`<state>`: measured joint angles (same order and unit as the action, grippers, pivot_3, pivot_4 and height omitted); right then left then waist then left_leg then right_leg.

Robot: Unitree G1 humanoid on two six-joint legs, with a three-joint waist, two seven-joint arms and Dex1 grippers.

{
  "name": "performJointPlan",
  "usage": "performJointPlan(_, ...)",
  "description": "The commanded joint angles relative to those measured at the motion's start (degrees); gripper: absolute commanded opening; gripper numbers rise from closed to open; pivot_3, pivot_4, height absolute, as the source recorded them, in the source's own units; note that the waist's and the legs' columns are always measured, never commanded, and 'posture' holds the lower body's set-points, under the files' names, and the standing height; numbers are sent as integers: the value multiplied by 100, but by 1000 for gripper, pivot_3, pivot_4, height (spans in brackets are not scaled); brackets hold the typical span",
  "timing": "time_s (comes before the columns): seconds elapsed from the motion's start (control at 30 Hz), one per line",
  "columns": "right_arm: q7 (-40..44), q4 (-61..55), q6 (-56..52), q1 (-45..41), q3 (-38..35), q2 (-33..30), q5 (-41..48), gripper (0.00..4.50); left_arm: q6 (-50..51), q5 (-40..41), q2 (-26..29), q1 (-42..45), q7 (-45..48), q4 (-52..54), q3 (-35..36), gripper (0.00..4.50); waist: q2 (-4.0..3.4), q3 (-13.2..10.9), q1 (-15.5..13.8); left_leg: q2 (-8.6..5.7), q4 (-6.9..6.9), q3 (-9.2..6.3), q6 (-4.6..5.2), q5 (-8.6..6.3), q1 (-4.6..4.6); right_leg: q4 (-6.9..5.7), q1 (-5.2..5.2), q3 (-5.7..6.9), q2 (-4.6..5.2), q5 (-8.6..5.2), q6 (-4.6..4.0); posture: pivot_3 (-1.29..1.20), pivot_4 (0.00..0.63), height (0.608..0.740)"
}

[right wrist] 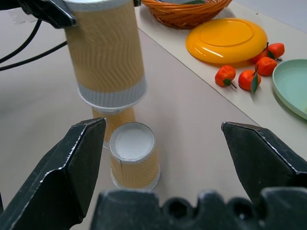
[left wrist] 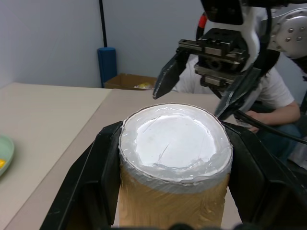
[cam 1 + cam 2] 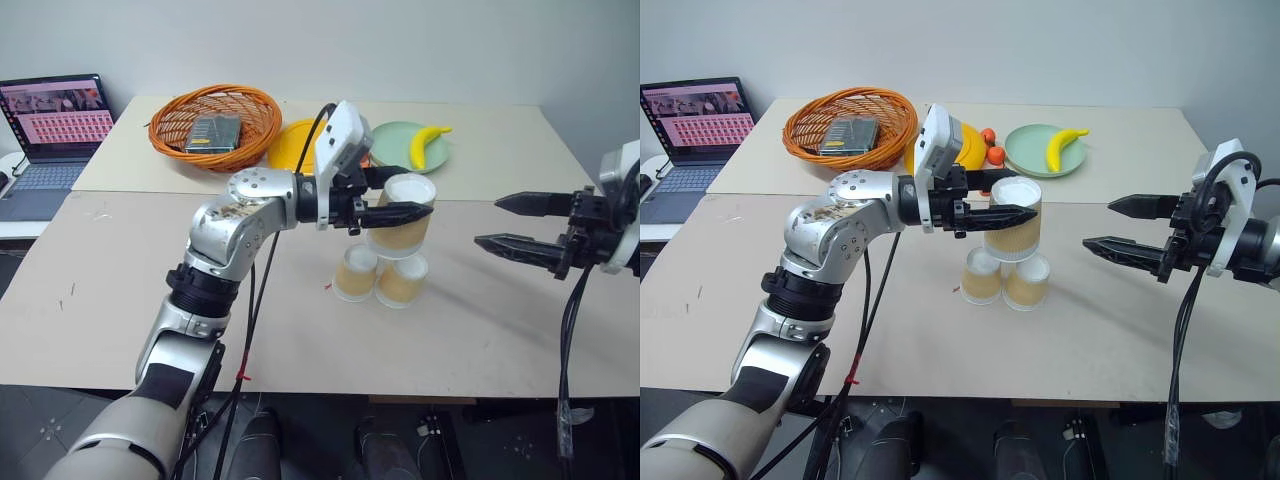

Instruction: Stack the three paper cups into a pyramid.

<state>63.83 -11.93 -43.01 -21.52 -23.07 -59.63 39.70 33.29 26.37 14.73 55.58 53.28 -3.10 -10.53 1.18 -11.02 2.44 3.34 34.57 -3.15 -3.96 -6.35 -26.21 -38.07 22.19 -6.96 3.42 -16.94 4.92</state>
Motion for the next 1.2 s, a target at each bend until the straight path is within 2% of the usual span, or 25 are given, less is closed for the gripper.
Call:
performJointPlan(0.03, -80, -256, -73, 35, -381, -169, 207, 4500, -314, -187, -148, -65, -146, -42, 10, 2521, 0, 0, 0, 0, 1, 0, 0, 0, 0, 0, 0, 0, 0, 0, 0, 0, 150, 732)
performJointPlan(0.27, -159, -325, -98, 192, -517, -206, 270, 4500, -275, -210, -272, -225, -127, 52, -19, 2521, 0, 0, -4, 0, 2, 0, 0, 0, 0, 0, 0, 0, 0, 0, 1, 0, 150, 732)
performJointPlan(0.67, -359, -403, -70, 279, -478, -143, 309, 4500, -79, -312, -139, -313, -35, 14, -181, 2521, 0, 0, -1, -1, 4, 0, 0, 0, 0, 0, -1, -1, 0, 1, 3, 0, 150, 732)
performJointPlan(1.2, -503, -519, -127, 359, -627, -203, 365, 4500, -224, -449, -383, -310, -32, -268, -184, 2521, 0, 0, -1, -1, 7, -1, 0, 0, -1, 0, -3, -1, 0, 2, 4, 0, 150, 732)
